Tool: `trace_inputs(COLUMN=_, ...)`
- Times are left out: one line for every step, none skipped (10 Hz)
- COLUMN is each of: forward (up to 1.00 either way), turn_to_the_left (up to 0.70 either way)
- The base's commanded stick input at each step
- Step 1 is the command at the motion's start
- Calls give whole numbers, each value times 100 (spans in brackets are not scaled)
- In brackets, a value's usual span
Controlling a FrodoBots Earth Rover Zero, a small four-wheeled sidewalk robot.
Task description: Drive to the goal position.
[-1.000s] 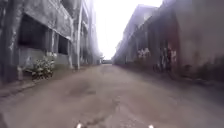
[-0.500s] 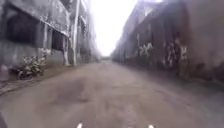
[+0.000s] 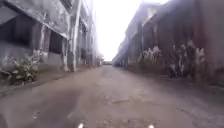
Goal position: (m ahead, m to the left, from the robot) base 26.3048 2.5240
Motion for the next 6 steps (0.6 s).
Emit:
trace_inputs(forward=100, turn_to_the_left=2)
trace_inputs(forward=100, turn_to_the_left=2)
trace_inputs(forward=100, turn_to_the_left=2)
trace_inputs(forward=100, turn_to_the_left=2)
trace_inputs(forward=100, turn_to_the_left=2)
trace_inputs(forward=100, turn_to_the_left=16)
